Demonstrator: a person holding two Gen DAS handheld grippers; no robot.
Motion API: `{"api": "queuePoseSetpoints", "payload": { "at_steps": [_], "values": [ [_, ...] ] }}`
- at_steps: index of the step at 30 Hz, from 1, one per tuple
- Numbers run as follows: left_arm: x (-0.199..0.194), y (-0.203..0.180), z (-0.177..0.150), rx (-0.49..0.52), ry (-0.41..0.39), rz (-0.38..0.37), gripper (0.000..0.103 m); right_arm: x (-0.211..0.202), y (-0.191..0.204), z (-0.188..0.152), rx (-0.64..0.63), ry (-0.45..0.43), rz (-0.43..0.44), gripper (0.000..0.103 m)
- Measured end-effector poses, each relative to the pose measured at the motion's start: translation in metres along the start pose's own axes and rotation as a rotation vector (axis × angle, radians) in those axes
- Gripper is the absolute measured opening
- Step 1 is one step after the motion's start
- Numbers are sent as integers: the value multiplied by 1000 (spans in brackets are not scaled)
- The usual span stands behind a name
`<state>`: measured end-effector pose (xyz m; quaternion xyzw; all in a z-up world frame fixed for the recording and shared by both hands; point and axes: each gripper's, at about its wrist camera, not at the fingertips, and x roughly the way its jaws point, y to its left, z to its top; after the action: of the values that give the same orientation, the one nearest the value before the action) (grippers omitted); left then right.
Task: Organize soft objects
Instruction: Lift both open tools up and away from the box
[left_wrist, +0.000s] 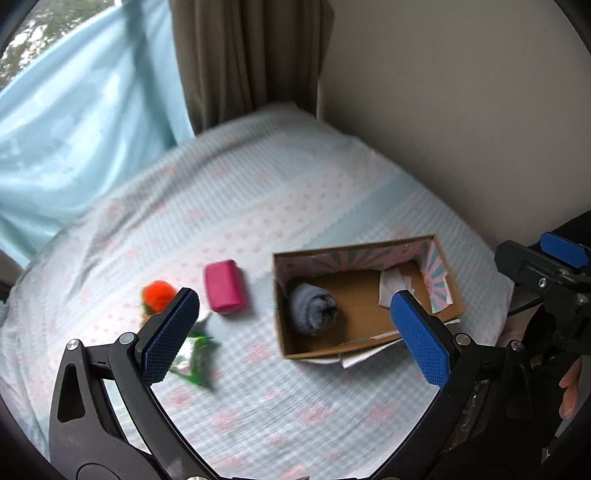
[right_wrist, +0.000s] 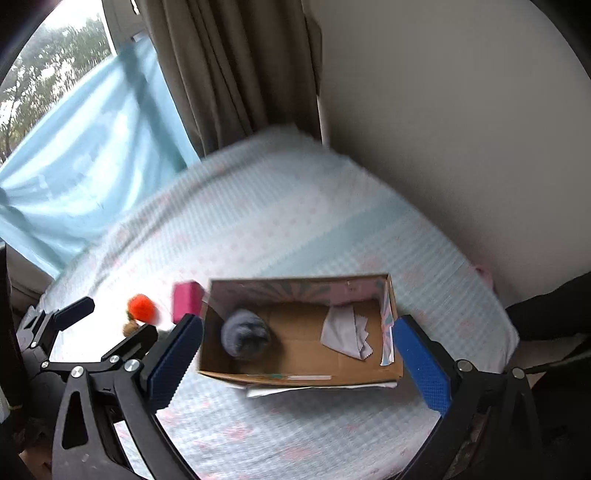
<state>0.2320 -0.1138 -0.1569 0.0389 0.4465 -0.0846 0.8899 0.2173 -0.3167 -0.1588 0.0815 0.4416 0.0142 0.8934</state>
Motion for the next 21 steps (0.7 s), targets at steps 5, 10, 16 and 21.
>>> {"api": "queuePoseSetpoints", "payload": {
  "at_steps": [5,10,16,21],
  "values": [
    [-66,36,-16,-17,-84,18,103,-61,34,-18,6,-81,-5,103],
    [-127,85,-45,-59,-144,22,103,-102,71,-43,-41,-155,-19,103],
    [-169,141,-78,-88,-189,64,103,-131,114,-67,-53,-221,-17,103],
    [-182,183,-98,-114,-196,82,103,-133,151,-78,-69,-250,5,103]
  ]
}}
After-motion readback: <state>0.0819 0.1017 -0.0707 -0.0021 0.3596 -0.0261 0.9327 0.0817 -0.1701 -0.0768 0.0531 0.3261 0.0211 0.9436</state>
